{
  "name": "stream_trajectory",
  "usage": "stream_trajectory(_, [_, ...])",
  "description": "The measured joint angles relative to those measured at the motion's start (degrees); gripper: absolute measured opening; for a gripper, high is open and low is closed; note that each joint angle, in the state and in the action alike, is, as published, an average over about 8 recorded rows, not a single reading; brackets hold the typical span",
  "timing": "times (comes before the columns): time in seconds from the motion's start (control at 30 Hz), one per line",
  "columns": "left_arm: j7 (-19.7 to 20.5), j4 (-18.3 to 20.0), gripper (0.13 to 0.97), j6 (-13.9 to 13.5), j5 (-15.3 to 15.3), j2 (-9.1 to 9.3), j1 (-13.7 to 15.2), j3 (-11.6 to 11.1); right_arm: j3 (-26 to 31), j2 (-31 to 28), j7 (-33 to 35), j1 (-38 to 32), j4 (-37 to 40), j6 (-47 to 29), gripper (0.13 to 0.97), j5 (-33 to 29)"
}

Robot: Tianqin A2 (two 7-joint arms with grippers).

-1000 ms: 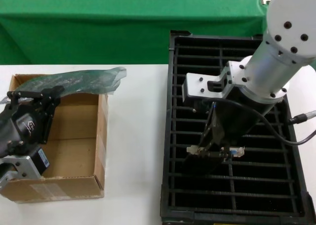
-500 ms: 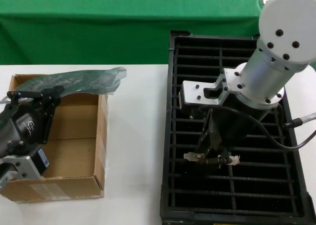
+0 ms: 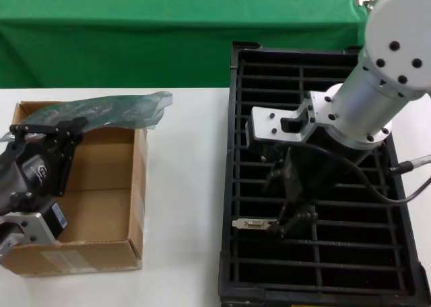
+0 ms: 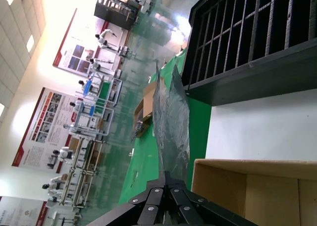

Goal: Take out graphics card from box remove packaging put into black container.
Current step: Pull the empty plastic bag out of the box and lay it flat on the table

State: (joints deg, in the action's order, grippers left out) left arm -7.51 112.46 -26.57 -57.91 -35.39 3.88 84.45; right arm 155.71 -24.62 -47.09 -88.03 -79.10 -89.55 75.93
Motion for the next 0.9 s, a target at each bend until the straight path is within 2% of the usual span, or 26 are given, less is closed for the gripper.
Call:
stream_trajectory(0.13, [0.0, 0.0, 0.139, 0.0, 0.0, 0.00, 0.0, 0.0, -3.6, -1.3, 0.1, 2.7, -2.9, 2.2, 0.400, -2.0])
stream_trajectory(0.4, [0.0, 0.0, 0.139, 0.0, 0.0, 0.00, 0.0, 0.0, -13.0, -5.9, 0.9, 12.3, -11.2, 12.4, 0.559, -6.8])
stream_trajectory(0.6, [0.0, 0.0, 0.139, 0.0, 0.0, 0.00, 0.0, 0.0, -14.2, -6.5, 1.1, 13.7, -12.1, 14.0, 0.715, -7.5])
stream_trajectory(0.9, [0.0, -0.2, 0.167, 0.2, -0.4, 0.15, 0.0, 0.1, -14.6, -6.4, 1.5, 14.4, -12.2, 14.7, 0.864, -7.2])
